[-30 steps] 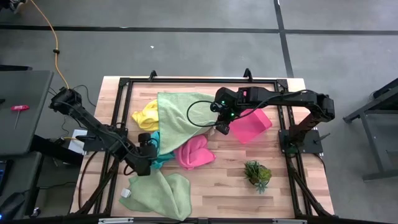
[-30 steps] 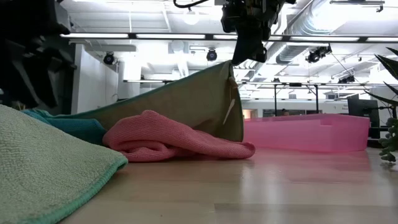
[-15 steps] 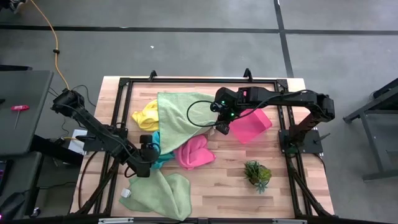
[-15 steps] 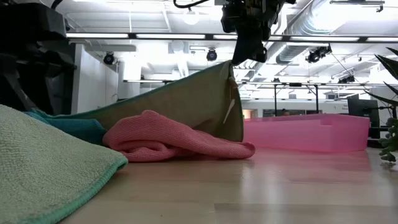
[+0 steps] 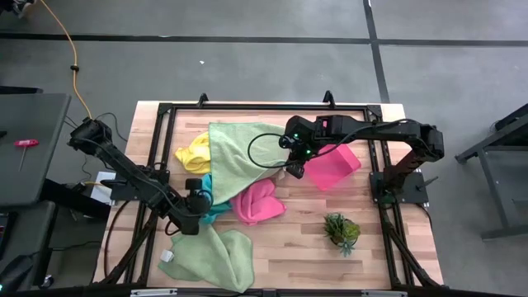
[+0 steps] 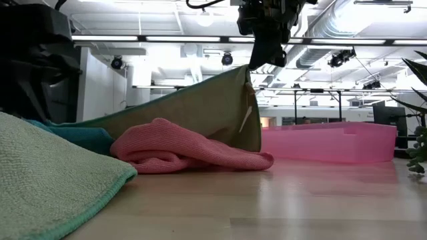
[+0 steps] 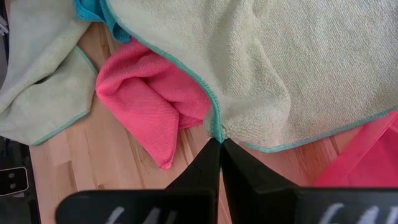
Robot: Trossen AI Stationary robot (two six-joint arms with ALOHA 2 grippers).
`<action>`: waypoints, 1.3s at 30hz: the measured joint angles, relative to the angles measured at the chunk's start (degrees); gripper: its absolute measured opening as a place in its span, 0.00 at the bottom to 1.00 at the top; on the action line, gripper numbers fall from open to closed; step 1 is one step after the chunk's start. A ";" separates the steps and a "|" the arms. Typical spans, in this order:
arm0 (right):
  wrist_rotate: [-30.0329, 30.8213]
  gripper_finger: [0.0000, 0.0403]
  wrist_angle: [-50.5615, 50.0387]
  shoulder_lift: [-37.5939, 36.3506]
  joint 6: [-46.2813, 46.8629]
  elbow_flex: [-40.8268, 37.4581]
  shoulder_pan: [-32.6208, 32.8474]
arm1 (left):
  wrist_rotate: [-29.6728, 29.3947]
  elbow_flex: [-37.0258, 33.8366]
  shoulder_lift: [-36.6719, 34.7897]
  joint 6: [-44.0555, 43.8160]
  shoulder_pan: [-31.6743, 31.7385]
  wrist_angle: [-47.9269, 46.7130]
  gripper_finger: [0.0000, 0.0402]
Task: Fold microfiber towels
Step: Fold the top light green microfiber cloth
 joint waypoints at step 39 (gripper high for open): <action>5.49 0.00 2.48 -0.74 -3.31 -0.02 -13.77 | -7.17 11.64 -19.49 22.43 51.95 -10.80 0.00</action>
